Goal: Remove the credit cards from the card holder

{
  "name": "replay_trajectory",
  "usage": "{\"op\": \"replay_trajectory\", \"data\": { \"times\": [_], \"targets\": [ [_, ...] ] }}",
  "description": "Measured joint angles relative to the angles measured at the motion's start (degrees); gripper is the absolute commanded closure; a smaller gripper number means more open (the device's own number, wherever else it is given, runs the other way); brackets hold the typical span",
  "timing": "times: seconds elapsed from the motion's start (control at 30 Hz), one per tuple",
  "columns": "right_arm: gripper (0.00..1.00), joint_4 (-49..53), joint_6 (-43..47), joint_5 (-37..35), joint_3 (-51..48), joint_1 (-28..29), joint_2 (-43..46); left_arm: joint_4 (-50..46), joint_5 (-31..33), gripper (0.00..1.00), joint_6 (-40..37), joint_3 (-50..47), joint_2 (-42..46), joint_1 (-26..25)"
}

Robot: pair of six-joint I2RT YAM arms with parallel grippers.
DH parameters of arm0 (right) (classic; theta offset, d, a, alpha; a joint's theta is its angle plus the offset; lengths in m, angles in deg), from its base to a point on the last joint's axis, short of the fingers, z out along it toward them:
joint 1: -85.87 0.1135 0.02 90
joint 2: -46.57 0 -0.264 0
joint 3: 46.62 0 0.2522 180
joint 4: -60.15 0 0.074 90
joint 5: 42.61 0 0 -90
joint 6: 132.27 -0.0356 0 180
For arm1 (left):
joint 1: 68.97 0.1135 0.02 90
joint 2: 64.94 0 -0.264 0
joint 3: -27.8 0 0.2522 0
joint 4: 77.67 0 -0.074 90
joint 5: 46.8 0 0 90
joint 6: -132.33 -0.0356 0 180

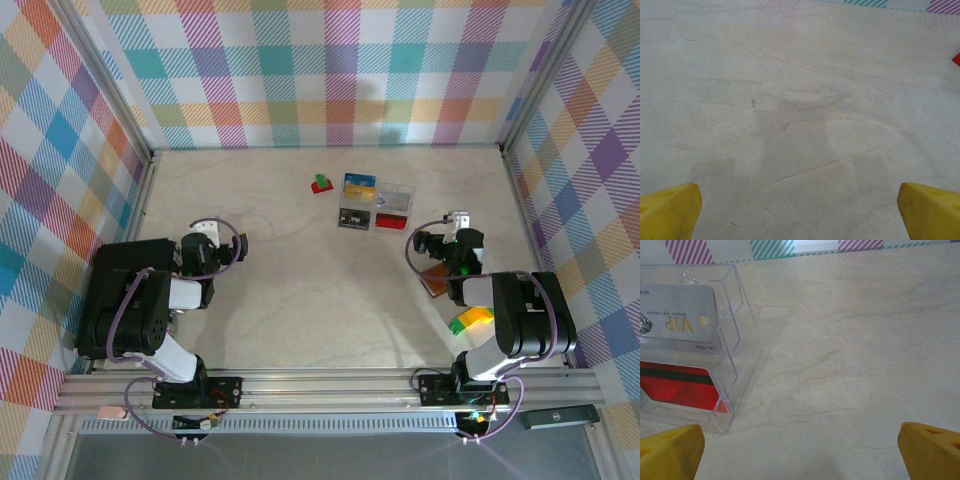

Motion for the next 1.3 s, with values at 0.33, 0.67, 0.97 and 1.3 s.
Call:
{"op": "replay_trajectory", "data": {
  "times": [0.33, 0.67, 0.97, 1.3],
  "targets": [
    [0.01, 0.48, 0.00, 0.07, 0.02, 0.00, 0.17, 0.00, -0.02, 0.00, 0.00, 0.00, 0.00, 0.00],
    [0.01, 17.42, -3.39, -5.38, 6.05, 0.00, 12.02, -12.61, 3.32, 0.00, 0.59, 3.54, 9.44, -0.66],
    [0.01, 47.80, -17.33, -4.28, 22.08, 0.00, 14.03, -38.93, 4.87, 0.00, 13.84, 20.52, 21.33, -2.38],
    [0.10, 71.01, -28.52, 2.67, 27.85, 0.00, 11.02, -54.95, -2.95, 0.00, 25.90, 28.59, 22.88, -3.02]
  ]
}}
